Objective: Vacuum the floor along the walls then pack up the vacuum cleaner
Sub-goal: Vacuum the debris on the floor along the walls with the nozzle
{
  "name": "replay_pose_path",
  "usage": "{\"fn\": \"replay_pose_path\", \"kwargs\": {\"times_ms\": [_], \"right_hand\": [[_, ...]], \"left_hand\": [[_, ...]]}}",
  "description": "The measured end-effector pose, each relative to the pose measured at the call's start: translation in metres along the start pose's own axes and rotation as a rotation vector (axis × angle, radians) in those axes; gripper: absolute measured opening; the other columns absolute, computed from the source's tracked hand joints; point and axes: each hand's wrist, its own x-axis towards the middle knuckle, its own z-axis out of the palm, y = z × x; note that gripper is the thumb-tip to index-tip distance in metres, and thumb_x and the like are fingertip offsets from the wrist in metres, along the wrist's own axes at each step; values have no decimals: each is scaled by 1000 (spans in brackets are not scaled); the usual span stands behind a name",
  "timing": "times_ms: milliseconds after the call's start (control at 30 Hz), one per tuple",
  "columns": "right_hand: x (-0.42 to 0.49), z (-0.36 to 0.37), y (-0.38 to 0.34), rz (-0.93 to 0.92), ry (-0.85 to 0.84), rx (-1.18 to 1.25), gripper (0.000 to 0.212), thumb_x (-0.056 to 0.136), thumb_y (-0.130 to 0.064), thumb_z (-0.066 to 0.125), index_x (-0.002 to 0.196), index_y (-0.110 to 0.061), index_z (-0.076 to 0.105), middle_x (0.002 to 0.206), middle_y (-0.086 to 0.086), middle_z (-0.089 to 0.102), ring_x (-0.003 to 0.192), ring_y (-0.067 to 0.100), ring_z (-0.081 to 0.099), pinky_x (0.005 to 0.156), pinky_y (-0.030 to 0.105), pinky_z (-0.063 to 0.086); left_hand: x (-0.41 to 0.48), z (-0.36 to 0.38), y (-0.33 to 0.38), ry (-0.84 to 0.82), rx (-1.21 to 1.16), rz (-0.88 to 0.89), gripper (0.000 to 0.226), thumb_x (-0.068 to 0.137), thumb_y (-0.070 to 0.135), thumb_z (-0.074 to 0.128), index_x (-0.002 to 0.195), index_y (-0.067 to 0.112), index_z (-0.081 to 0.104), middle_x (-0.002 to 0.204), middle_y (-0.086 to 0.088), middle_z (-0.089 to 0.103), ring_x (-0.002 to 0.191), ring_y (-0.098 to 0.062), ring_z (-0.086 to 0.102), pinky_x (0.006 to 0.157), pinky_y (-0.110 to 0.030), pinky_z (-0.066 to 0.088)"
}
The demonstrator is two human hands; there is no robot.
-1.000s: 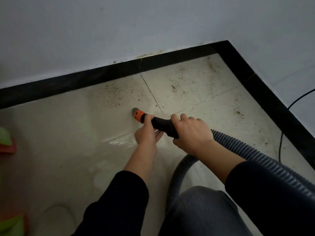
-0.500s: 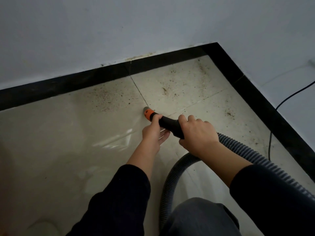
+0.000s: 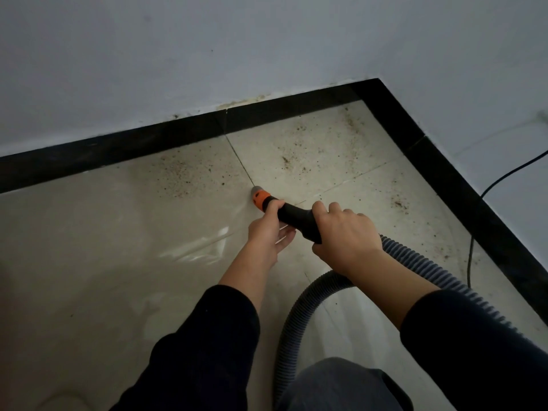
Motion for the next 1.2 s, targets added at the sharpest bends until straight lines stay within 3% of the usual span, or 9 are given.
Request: {"fn": "replay_pose_path", "kwargs": {"times_ms": [167, 867, 933, 1200], "right_hand": [[6, -1, -8, -18, 10, -2, 48, 90, -29, 57, 132, -15, 37, 108, 6, 55, 77, 19, 43, 65, 30, 36], [14, -11, -30, -94, 16, 22, 47, 90, -30, 58, 129, -15, 37, 109, 5, 54, 80, 21, 45, 67, 31, 35], [19, -27, -74, -195, 43, -9, 48, 90, -30, 59, 130, -16, 36, 109, 5, 53, 78, 20, 43, 67, 30, 36], [21, -25, -79, -205, 34, 9, 48, 89, -30, 60, 130, -17, 37, 110, 5, 53, 78, 19, 41, 68, 30, 35]], "left_hand": [[2, -7, 7, 22, 1, 27, 27, 89, 35, 66, 100, 11, 61, 95, -7, 71, 88, -16, 68, 62, -23, 54], [-9, -24, 21, 129, -107, 66, 24, 90, 29, 64, 96, 6, 60, 88, -10, 70, 81, -14, 67, 71, -22, 56], [-16, -67, 43, 165, -194, 121, 25, 90, 29, 64, 98, 5, 60, 88, -10, 70, 81, -14, 67, 70, -22, 56], [-21, -71, 44, 211, -200, 113, 22, 90, 28, 64, 91, 7, 59, 92, -12, 70, 83, -15, 68, 68, -22, 56]]}}
